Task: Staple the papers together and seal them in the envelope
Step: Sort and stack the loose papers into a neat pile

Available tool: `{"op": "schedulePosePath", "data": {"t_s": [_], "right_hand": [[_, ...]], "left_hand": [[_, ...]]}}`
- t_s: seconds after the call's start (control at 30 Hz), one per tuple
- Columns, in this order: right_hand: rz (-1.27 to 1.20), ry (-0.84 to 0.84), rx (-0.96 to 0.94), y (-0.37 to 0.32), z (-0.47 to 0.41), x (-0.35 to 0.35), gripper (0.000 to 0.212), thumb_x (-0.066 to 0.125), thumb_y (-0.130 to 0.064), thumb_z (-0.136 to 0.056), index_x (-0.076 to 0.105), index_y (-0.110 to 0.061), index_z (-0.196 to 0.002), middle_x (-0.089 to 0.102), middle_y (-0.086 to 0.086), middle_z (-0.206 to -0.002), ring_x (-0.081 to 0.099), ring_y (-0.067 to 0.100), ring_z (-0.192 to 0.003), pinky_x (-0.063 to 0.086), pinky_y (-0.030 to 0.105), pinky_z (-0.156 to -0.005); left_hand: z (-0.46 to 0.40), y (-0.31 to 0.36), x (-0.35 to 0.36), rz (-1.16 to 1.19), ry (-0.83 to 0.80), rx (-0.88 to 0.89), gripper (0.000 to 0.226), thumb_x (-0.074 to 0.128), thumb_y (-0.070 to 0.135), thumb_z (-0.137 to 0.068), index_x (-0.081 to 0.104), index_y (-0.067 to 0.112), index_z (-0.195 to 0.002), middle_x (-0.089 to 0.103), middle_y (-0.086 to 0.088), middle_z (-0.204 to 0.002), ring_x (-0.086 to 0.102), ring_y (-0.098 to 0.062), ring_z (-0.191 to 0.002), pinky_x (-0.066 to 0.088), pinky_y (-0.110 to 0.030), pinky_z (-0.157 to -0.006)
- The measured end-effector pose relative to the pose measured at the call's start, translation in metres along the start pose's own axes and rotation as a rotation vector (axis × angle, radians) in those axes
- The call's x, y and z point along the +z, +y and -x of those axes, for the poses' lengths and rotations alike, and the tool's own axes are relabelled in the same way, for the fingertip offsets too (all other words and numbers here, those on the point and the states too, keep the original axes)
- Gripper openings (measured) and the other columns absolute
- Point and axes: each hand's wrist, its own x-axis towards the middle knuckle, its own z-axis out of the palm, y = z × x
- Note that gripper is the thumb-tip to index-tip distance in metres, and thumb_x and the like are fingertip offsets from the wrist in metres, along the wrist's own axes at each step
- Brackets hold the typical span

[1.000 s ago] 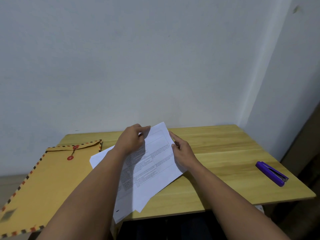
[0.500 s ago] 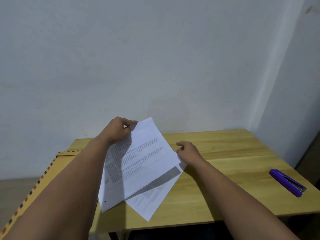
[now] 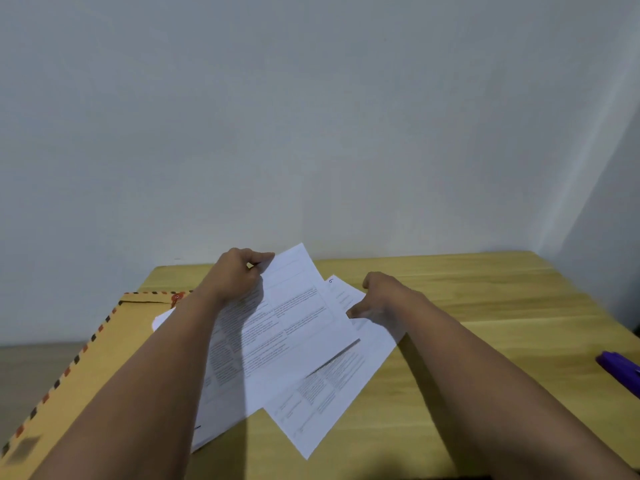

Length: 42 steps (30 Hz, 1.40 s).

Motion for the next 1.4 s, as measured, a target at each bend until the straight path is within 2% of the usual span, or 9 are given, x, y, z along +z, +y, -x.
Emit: {"op": "schedulePosePath", "data": {"t_s": [0.2, 0.33, 0.57, 0.73, 0.87, 1.0, 1.13, 1.3, 1.4], "right_hand": [[-0.034, -0.053, 0.052, 0.001, -0.014, -0.012, 0.066, 0.097, -0.055, -0.050, 0.065, -0.013, -0.089, 0.074, 0.002, -0.091, 0.072, 0.027, -0.088, 0.058, 0.037, -0.080], [-0.150, 0.056, 0.004, 0.007, -0.006, -0.014, 0.042, 0.094, -0.031, -0.074, 0.064, -0.009, -0.095, 0.071, 0.001, -0.094, 0.066, 0.019, -0.080, 0.050, 0.031, -0.067], [-0.364, 0.194, -0.132, 0.060, 0.010, -0.022, 0.034, 0.072, -0.011, -0.093, 0.072, -0.020, -0.126, 0.075, -0.003, -0.117, 0.070, 0.022, -0.108, 0.054, 0.034, -0.089], [-0.517, 0.314, -0.119, 0.109, 0.040, -0.023, 0.017, 0.064, -0.014, -0.098, 0.078, -0.005, -0.099, 0.080, 0.010, -0.099, 0.076, 0.028, -0.096, 0.059, 0.047, -0.082], [-0.718, 0.343, -0.131, 0.138, 0.067, -0.020, 0.028, 0.056, 0.008, -0.098, 0.071, -0.016, -0.102, 0.073, -0.012, -0.089, 0.069, -0.009, -0.071, 0.050, 0.012, -0.061], [-0.866, 0.385, -0.124, 0.156, 0.073, -0.015, 0.032, 0.060, -0.002, -0.103, 0.068, -0.015, -0.075, 0.068, -0.015, -0.062, 0.063, -0.004, -0.055, 0.048, 0.014, -0.054], [-1.004, 0.416, -0.158, 0.162, 0.079, -0.005, 0.029, 0.057, -0.001, -0.099, 0.077, -0.018, -0.111, 0.082, 0.003, -0.101, 0.079, 0.023, -0.092, 0.064, 0.039, -0.078], [-1.081, 0.377, -0.159, 0.166, 0.062, 0.007, 0.031, 0.059, -0.031, -0.093, 0.072, -0.003, -0.094, 0.071, 0.018, -0.091, 0.063, 0.026, -0.083, 0.050, 0.046, -0.079], [-1.217, 0.337, -0.166, 0.155, 0.070, 0.001, 0.027, 0.051, -0.012, -0.102, 0.077, -0.007, -0.106, 0.073, 0.032, -0.109, 0.070, 0.034, -0.093, 0.055, 0.050, -0.089]], "left_hand": [[-0.008, -0.015, 0.013, 0.075, 0.056, -0.008, 0.034, 0.058, 0.007, -0.096, 0.075, 0.024, -0.119, 0.071, 0.008, -0.111, 0.063, -0.009, -0.105, 0.048, -0.028, -0.093], [-0.005, -0.013, 0.024, 0.076, 0.106, 0.028, 0.041, 0.054, 0.002, -0.093, 0.075, 0.026, -0.119, 0.066, 0.009, -0.092, 0.060, -0.009, -0.086, 0.043, -0.026, -0.077], [0.005, 0.011, 0.068, 0.032, 0.091, 0.105, 0.052, 0.050, -0.005, -0.088, 0.072, 0.024, -0.126, 0.060, 0.002, -0.085, 0.054, -0.008, -0.074, 0.039, -0.024, -0.065], [0.012, 0.049, 0.109, 0.053, -0.045, 0.178, 0.046, 0.050, -0.004, -0.085, 0.078, 0.029, -0.102, 0.061, -0.002, -0.085, 0.062, -0.018, -0.082, 0.046, -0.028, -0.074], [0.019, 0.074, 0.140, -0.003, -0.090, 0.235, 0.032, 0.046, 0.006, -0.080, 0.059, 0.035, -0.075, 0.057, 0.001, -0.079, 0.060, -0.022, -0.076, 0.052, -0.036, -0.071], [0.020, 0.092, 0.159, -0.022, -0.114, 0.254, 0.029, 0.038, 0.012, -0.071, 0.055, 0.026, -0.090, 0.058, -0.003, -0.080, 0.059, -0.026, -0.075, 0.051, -0.040, -0.067], [0.016, 0.102, 0.176, 0.033, -0.124, 0.235, 0.030, 0.045, 0.006, -0.080, 0.066, 0.026, -0.075, 0.057, 0.006, -0.079, 0.059, -0.008, -0.076, 0.047, -0.028, -0.069], [0.016, 0.113, 0.185, 0.061, -0.136, 0.236, 0.034, 0.046, -0.004, -0.081, 0.053, 0.024, -0.063, 0.059, 0.001, -0.082, 0.062, -0.014, -0.078, 0.047, -0.029, -0.070], [0.014, 0.117, 0.186, 0.082, -0.152, 0.247, 0.034, 0.047, -0.004, -0.083, 0.065, 0.023, -0.072, 0.058, -0.002, -0.083, 0.060, -0.016, -0.076, 0.045, -0.026, -0.069]]}}
